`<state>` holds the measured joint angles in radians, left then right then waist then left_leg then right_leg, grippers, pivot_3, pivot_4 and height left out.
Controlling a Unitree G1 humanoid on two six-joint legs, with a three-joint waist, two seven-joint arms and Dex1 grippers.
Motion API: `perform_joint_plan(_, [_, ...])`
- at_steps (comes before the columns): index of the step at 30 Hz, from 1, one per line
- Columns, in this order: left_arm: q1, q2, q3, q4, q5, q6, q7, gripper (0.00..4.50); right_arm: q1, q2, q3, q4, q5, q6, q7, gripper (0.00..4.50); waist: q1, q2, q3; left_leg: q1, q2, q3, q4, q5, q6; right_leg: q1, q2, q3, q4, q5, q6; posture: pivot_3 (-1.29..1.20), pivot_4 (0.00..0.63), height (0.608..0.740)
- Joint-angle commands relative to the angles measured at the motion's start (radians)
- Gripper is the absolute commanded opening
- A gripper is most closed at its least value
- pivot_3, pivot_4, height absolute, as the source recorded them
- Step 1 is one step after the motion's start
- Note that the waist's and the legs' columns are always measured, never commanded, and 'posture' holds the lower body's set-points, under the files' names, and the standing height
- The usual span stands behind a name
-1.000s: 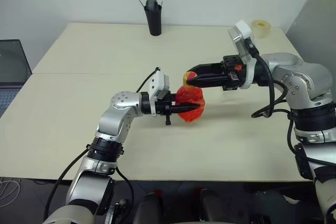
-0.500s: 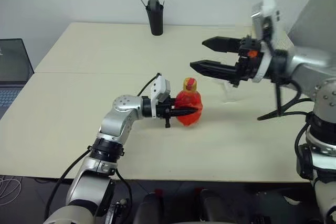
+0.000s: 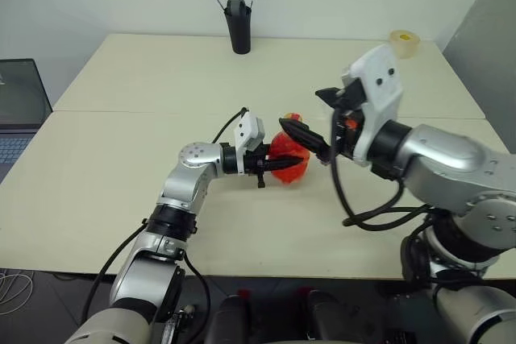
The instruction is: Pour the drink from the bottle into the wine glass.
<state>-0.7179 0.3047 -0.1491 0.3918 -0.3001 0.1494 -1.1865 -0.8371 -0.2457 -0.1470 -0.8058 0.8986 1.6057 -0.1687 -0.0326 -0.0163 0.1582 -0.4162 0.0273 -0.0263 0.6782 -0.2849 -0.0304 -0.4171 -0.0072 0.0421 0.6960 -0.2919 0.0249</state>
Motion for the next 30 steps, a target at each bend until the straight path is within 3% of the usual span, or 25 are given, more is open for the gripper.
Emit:
perform_joint_plan(1, [-0.041, -0.017, 0.015, 0.003, -0.005, -0.046, -0.003, 0.87, 0.014, 0.001, 0.027, -0.021, -0.014, 0.009, -0.099, 4.5, 0.0, 0.0, 0.0, 0.0, 0.0, 0.0, 0.0, 0.0, 0.0, 0.0, 0.0, 0.0, 0.0, 0.0, 0.0, 0.0, 0.15, 0.74])
perform_joint_plan(14, [-0.055, -0.024, 0.018, 0.031, 0.005, -0.071, -0.015, 0.87, 0.034, 0.18, -0.011, 0.017, -0.025, 0.009, -0.269, 4.5, -0.004, 0.0, 0.0, -0.001, 0.0, 0.001, 0.0, 0.0, 0.0, -0.002, 0.001, 0.001, 0.001, 0.0, 0.0, 0.0, 0.15, 0.74])
perform_joint_plan(24, [-0.039, -0.012, 0.021, 0.002, 0.0, -0.059, -0.007, 0.87, 0.03, 0.194, -0.016, 0.051, -0.011, 0.009, -0.293, 1.16, -0.012, 0.0, 0.0, -0.001, 0.0, 0.001, 0.0, 0.0, 0.0, -0.002, 0.001, 0.001, 0.001, 0.0, 0.0, 0.0, 0.15, 0.74])
perform_joint_plan(30, [-0.036, -0.01, 0.025, 0.0, 0.003, -0.057, -0.004, 0.82, 0.026, 0.175, -0.017, 0.066, 0.01, 0.009, -0.273, 1.15, -0.013, 0.0, 0.0, -0.001, 0.0, 0.001, 0.0, 0.0, 0.0, -0.002, 0.001, 0.001, 0.001, 0.0, 0.0, 0.0, 0.15, 0.74])
